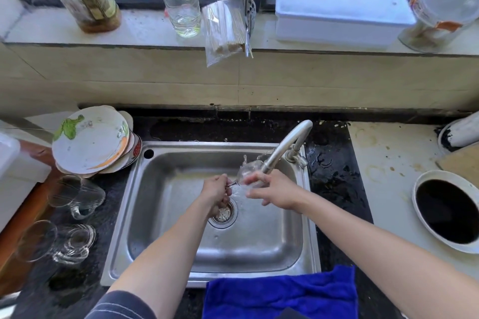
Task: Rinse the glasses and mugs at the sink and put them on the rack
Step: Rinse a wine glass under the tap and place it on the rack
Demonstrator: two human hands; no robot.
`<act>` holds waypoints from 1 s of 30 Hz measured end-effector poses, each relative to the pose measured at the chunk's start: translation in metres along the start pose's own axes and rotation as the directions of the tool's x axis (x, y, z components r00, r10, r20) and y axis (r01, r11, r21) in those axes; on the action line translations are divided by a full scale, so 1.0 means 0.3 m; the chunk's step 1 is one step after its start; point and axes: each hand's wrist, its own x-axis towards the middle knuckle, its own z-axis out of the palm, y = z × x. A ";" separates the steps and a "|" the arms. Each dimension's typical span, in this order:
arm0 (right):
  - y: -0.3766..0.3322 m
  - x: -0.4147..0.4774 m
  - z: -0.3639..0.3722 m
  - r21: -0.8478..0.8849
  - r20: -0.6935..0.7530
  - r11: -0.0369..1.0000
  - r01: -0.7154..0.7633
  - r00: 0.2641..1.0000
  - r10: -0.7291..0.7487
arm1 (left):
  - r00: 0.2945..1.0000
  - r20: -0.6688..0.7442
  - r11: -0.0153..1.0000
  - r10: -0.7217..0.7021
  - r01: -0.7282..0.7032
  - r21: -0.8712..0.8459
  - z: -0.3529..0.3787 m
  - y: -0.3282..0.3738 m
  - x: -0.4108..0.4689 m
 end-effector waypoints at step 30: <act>0.056 -0.006 0.003 0.081 0.006 0.987 -0.136 0.991 0.136 | 0.994 -0.058 0.981 0.093 -0.081 0.177 -0.033 -0.019 -0.037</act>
